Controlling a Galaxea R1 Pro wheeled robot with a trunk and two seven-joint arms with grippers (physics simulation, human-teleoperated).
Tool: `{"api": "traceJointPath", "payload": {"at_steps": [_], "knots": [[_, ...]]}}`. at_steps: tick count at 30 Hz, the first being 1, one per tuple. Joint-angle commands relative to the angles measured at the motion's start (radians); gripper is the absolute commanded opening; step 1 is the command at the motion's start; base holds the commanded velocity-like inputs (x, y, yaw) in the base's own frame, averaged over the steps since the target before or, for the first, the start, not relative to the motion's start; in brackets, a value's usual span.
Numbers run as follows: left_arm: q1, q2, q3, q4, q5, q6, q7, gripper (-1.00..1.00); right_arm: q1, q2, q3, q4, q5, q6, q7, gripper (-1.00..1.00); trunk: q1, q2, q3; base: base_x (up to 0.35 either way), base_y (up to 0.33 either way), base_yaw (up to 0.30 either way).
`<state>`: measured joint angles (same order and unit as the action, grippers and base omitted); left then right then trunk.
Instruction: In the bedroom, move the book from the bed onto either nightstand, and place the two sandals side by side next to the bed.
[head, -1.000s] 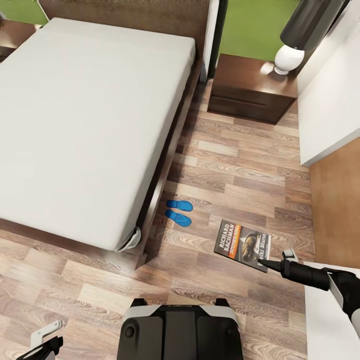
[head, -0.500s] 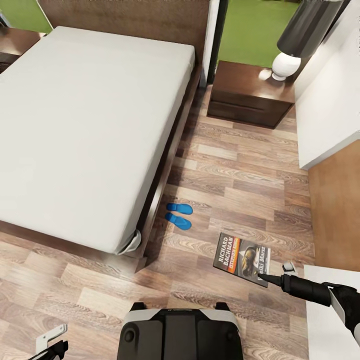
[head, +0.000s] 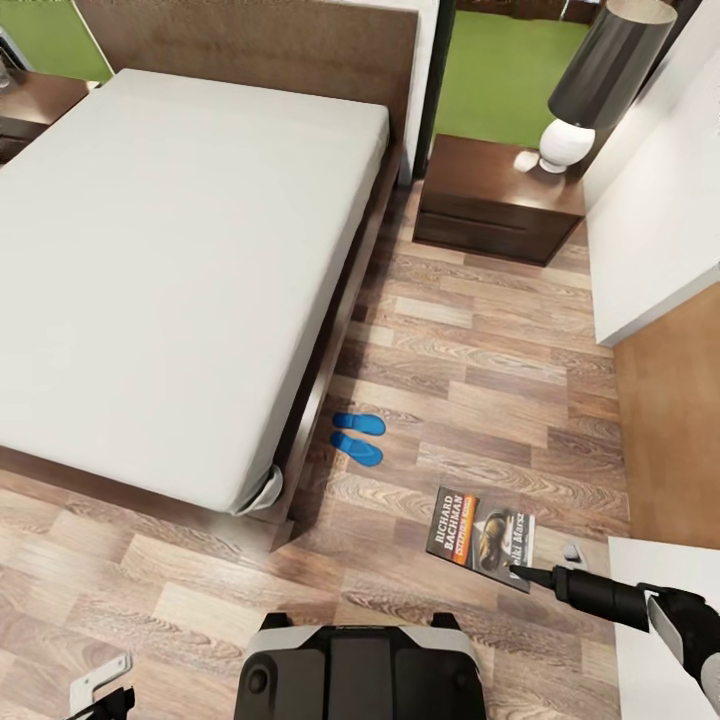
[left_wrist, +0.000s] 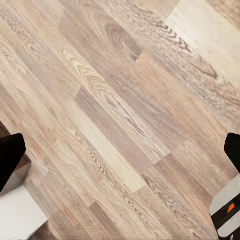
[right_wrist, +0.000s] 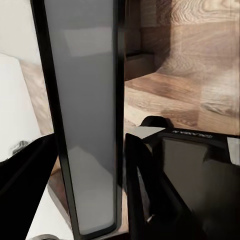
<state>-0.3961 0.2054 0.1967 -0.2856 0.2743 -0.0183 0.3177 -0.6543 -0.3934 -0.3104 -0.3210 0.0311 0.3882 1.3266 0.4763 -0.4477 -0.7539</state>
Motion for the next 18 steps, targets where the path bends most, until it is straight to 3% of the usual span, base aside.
{"api": "traceJointPath", "payload": {"at_steps": [1,8,18], "knots": [[0.006,0.000,-0.003,-0.001,0.011,-0.002,0.003,1.00,0.000,0.001,-0.007,0.005,0.002,0.002,-0.012,-1.00,0.001,-0.001,0.001,0.000,0.000,0.000],[0.037,0.001,-0.002,0.000,0.013,-0.004,0.003,1.00,0.001,0.004,-0.007,0.037,-0.002,-0.078,-0.087,-1.00,0.001,-0.001,0.012,0.000,0.000,0.000],[0.074,-0.001,-0.003,0.022,0.008,-0.013,0.002,1.00,0.001,0.005,-0.007,0.048,-0.003,-0.106,-0.163,-1.00,0.001,-0.001,0.028,0.000,0.000,0.000]]}}
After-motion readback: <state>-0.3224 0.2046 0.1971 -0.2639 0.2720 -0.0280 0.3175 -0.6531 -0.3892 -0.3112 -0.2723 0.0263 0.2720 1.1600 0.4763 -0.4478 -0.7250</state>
